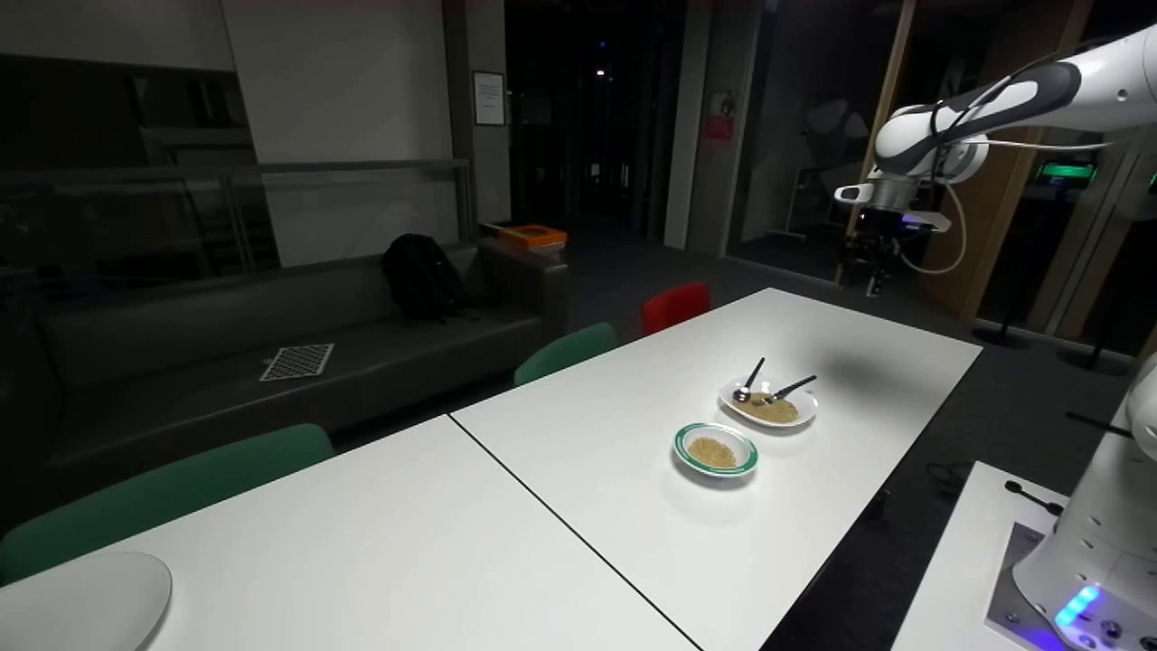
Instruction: Use the fork to stir the bowl
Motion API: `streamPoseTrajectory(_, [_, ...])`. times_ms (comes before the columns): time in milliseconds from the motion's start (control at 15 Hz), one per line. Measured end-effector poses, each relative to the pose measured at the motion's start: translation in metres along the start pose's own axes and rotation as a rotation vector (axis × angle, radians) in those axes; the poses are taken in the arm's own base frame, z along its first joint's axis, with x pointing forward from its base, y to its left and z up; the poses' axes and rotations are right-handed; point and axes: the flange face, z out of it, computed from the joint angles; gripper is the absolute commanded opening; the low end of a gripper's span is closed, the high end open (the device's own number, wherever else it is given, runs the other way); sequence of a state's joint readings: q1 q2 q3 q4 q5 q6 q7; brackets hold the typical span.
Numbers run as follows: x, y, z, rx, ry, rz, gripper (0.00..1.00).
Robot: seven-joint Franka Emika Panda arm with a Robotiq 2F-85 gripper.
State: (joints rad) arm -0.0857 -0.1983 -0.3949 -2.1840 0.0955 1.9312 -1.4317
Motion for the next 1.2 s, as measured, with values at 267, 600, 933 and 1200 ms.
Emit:
streamPoseTrajectory(267, [0.001, -0.002, 0.014, -0.004, -0.005, -0.209, 1.0])
streamPoseTrajectory(600, [-0.007, 0.02, 0.045, -0.082, -0.032, -0.226, 1.0])
streamPoseTrajectory(933, [-0.009, 0.051, 0.102, -0.095, -0.099, -0.175, 1.0])
streamPoseTrajectory(1200, [-0.003, 0.059, 0.129, -0.036, -0.144, -0.124, 1.0])
